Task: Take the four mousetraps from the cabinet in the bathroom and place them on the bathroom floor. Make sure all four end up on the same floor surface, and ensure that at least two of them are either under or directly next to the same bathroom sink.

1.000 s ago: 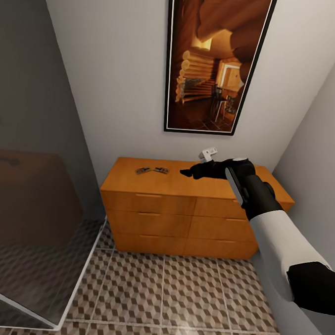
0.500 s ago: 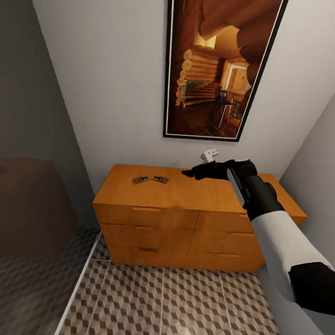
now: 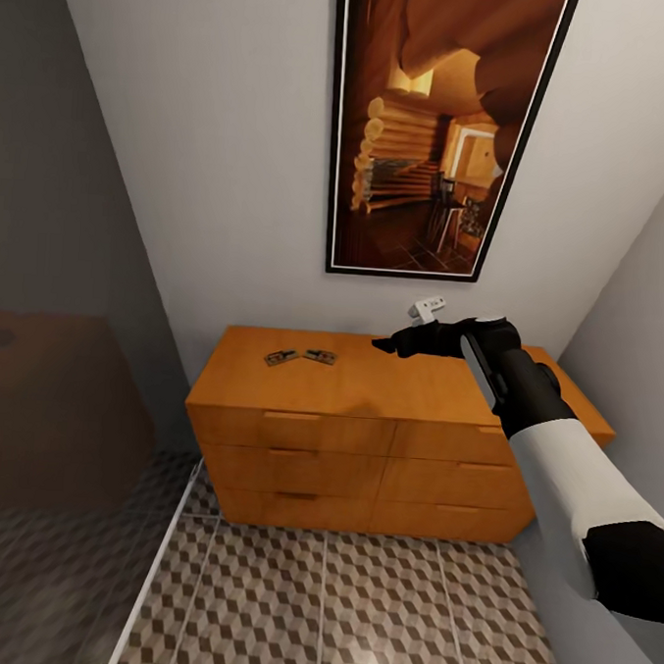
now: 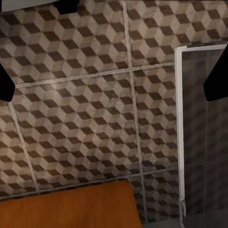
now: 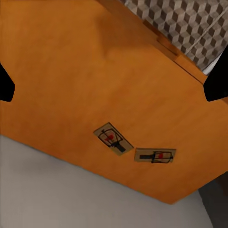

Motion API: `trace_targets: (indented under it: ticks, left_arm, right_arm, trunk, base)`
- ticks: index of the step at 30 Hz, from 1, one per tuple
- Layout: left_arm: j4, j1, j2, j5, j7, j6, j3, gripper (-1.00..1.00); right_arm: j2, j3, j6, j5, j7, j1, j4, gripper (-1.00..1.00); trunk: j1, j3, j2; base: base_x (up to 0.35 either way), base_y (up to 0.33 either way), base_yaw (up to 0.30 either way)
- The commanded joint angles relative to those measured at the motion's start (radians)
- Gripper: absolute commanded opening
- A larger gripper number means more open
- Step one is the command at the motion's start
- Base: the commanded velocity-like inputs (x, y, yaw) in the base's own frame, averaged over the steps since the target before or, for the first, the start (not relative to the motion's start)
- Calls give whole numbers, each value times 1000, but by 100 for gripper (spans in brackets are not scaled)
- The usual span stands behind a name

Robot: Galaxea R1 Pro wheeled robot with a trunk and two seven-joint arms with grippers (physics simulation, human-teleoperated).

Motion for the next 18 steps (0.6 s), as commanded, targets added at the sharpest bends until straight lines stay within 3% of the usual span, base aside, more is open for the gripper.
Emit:
trace_targets:
  ticks: [1,18]
  left_arm:
    - [4,-2,0,8,-6,-5,-5,100]
    - [5,-2,0,8,-6,-5,-5,100]
  right_arm:
    - [-1,1,5,1,2,-1,-1,100]
    - [-3,1,5,1,1,0,-1,100]
  trunk:
    - [1,-3,-2]
    - [1,-20,-2]
  base:
    - [1,0,159]
    - [0,0,212]
